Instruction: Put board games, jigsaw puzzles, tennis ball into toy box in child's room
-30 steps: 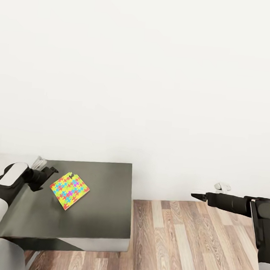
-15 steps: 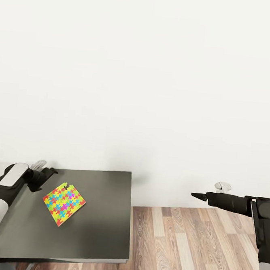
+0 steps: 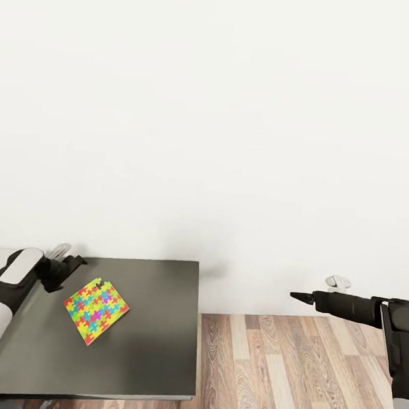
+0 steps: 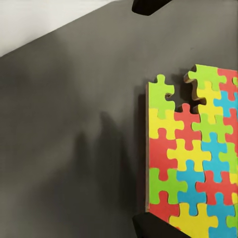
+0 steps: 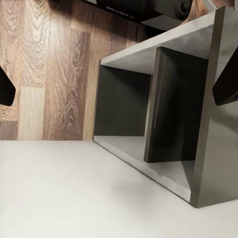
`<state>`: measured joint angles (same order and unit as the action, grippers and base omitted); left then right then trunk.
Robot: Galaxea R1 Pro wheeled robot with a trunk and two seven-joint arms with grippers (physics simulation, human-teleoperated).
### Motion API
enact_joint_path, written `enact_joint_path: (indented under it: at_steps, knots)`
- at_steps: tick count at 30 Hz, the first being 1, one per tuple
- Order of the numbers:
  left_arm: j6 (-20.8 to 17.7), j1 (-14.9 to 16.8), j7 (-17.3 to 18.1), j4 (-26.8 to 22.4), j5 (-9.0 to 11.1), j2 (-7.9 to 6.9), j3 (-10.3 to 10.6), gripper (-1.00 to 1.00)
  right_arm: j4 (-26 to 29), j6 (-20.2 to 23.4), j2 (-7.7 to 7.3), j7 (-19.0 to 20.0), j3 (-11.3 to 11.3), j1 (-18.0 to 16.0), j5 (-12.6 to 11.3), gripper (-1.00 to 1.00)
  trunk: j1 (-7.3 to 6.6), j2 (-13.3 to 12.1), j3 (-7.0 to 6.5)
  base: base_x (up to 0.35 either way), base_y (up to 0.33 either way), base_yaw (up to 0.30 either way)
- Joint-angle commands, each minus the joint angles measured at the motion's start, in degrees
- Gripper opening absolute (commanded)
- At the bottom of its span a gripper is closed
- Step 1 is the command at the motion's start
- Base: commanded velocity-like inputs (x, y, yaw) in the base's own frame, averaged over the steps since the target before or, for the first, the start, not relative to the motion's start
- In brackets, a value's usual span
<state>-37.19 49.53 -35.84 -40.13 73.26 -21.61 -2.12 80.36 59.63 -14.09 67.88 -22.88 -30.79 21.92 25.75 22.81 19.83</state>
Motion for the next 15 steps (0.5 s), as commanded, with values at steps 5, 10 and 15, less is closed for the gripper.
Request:
enact_joint_path:
  at_steps: [5,10,15]
  knots:
    - [-0.06,-0.88,-0.56,-0.06,0.58,-0.26,-0.24,1.00,0.06,0.37,0.02,0.59,-0.02,-0.09,0.57,1.00,0.03,0.11,0.10,0.003,0.000,0.000]
    - [-0.05,-1.87,-0.61,0.09,0.59,-0.79,-0.43,1.00,0.06,0.37,0.09,0.59,0.01,-0.07,0.58,1.00,0.03,0.11,0.10,0.001,0.000,0.000]
    - [-0.07,-2.78,-0.92,0.26,0.62,-1.11,-0.47,1.00,0.06,0.37,0.11,0.59,0.02,-0.06,0.58,1.00,0.03,0.11,0.10,0.000,0.000,0.000]
